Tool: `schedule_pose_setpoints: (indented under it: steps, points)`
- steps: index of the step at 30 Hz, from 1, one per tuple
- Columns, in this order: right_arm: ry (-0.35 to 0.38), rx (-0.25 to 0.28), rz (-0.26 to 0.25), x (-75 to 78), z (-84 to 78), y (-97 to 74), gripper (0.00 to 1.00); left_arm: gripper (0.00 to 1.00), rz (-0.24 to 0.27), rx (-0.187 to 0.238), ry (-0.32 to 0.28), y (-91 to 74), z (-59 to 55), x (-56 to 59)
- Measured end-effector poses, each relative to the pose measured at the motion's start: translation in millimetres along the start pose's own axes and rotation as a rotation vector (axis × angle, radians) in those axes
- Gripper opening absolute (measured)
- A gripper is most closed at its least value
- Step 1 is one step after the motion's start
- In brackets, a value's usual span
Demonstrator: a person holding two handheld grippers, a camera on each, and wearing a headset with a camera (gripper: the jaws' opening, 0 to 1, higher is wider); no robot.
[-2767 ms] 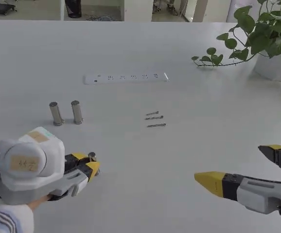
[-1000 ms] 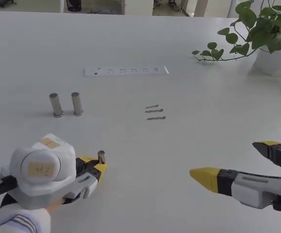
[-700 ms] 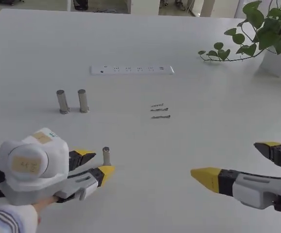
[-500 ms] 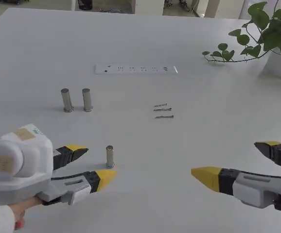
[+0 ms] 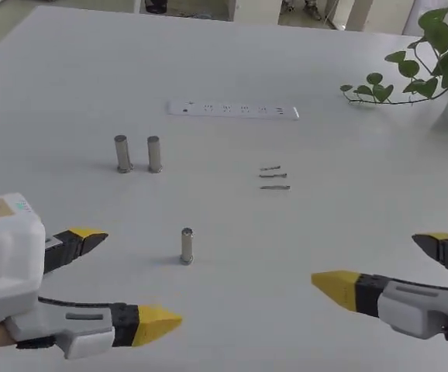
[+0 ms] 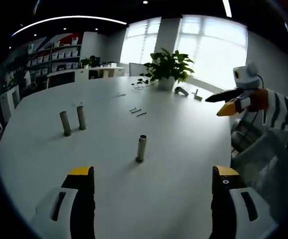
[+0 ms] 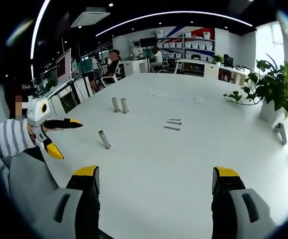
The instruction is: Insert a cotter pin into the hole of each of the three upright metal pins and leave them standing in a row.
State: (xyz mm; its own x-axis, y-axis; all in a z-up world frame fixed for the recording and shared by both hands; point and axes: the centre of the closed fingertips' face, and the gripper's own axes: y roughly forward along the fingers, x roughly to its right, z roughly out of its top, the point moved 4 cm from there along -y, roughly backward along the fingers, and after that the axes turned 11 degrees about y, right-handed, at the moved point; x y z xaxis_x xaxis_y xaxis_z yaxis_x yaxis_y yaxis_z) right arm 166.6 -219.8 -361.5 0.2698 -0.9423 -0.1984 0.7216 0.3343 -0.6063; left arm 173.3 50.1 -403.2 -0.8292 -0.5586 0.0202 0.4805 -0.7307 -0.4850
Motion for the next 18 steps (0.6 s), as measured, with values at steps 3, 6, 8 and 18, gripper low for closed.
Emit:
schedule_pose_setpoints:
  steps: [3,6,8,18]
  points:
    - [-0.010,-0.008,0.002,1.6,2.7,2.5,0.92,0.99,-0.023,0.013,-0.024,-3.2,2.3,6.5]
    - [-0.029,-0.025,-0.002,4.8,5.9,6.3,0.92,0.99,-0.041,0.017,-0.032,-5.5,3.2,13.7]
    - [-0.048,-0.035,-0.003,6.6,9.9,9.4,0.92,0.99,-0.041,0.014,-0.035,-7.1,2.2,16.5]
    - [-0.124,-0.063,-0.017,15.5,30.4,29.5,0.84,0.99,0.036,0.034,-0.091,-18.8,-1.2,8.3]
